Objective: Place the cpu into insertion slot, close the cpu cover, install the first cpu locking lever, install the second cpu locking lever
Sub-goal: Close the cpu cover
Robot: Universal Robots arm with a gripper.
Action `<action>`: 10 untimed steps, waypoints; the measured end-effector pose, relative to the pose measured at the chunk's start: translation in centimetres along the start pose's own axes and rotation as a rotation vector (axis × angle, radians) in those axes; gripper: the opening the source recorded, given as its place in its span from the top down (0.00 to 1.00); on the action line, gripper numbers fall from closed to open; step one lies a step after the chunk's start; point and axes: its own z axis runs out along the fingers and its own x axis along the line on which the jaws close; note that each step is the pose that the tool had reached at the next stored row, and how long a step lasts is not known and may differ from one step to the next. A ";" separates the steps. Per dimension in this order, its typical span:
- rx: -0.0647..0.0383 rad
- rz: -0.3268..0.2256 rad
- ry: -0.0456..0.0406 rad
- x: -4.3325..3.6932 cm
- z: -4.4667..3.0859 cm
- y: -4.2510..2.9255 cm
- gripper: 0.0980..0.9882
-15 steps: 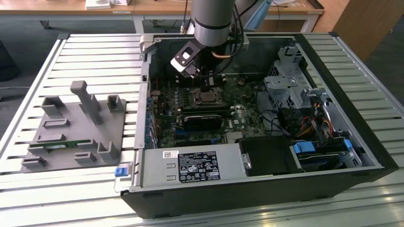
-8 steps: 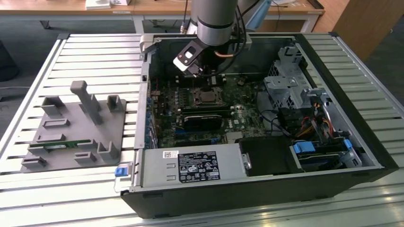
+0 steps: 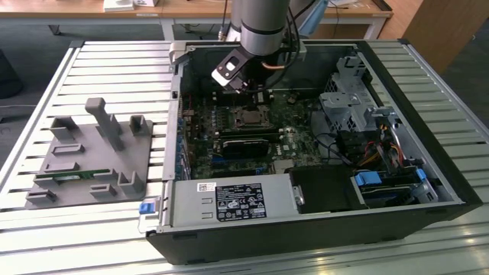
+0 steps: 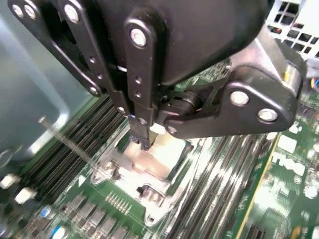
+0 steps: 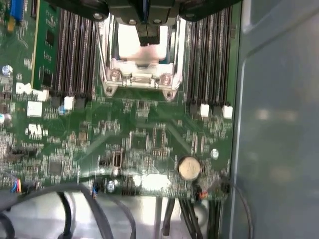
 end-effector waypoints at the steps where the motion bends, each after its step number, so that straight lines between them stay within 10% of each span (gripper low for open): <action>1: -0.001 0.000 0.0001 0.02 0.02 -0.39 0.99; 10: -0.001 0.000 0.0000 0.05 0.51 -1.61 0.99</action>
